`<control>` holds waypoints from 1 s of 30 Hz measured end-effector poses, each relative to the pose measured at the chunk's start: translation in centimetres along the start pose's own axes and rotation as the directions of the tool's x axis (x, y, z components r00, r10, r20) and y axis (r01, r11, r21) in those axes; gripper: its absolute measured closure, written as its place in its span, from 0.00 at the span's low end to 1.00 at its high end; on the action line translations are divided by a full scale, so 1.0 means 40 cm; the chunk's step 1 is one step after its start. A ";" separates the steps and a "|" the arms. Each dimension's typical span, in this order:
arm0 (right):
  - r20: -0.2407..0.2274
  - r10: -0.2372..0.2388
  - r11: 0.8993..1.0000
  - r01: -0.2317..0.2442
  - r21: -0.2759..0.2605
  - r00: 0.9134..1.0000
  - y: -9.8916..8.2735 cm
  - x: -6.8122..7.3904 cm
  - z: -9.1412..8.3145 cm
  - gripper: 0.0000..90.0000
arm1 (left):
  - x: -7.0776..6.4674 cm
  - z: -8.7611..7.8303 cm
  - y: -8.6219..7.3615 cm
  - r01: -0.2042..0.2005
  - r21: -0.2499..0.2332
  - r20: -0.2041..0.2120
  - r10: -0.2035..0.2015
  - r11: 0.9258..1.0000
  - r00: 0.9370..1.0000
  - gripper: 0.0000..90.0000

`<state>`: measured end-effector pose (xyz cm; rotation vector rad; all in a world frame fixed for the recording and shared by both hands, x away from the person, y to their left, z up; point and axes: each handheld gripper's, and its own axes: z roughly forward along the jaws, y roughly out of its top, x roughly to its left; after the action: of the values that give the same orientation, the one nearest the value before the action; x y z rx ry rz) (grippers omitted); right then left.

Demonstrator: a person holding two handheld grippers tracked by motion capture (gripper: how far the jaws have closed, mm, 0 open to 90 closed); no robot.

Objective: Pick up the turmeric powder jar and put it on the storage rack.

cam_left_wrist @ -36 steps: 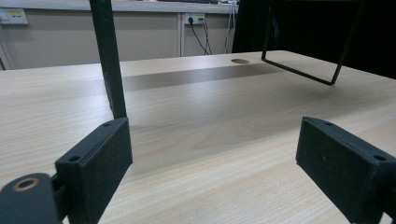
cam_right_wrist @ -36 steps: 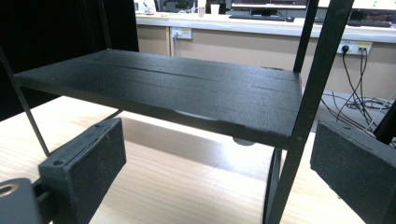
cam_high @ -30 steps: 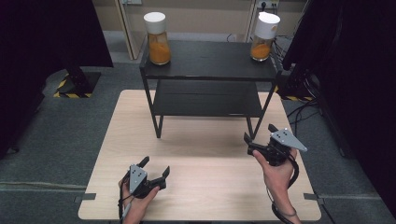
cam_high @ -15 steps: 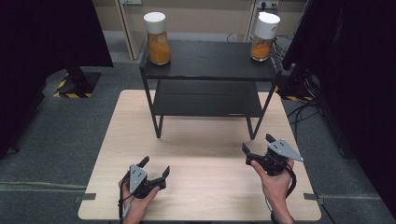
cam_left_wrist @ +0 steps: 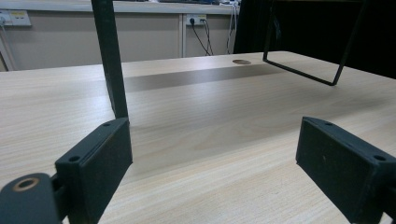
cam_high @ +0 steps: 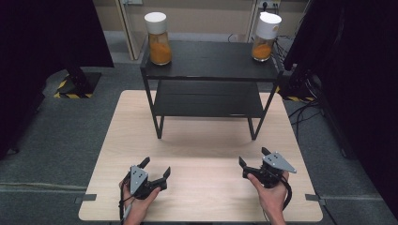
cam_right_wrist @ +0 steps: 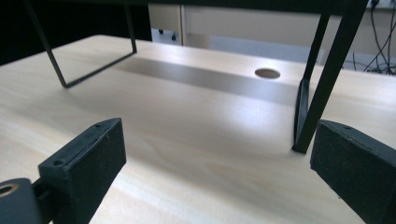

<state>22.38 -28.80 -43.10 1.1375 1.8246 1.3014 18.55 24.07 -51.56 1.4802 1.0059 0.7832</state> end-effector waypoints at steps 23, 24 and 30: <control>0.013 0.034 0.999 -0.034 0.018 0.999 -0.105 0.018 -0.007 0.04 | 0.000 -0.001 -0.002 0.002 -0.004 -0.002 -0.002 1.000 1.000 0.11; 0.012 0.037 0.999 -0.037 0.019 0.999 -0.108 0.017 -0.007 0.04 | 0.000 -0.001 -0.002 0.002 -0.004 -0.002 -0.002 1.000 1.000 0.11; 0.010 0.040 0.999 -0.040 0.012 0.999 -0.123 0.017 -0.008 0.04 | 0.000 -0.001 -0.002 0.003 -0.004 -0.002 -0.003 1.000 1.000 0.11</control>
<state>20.36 -29.02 -47.63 1.1906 1.8139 1.3069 18.51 24.08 -51.62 1.4748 1.0072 0.7838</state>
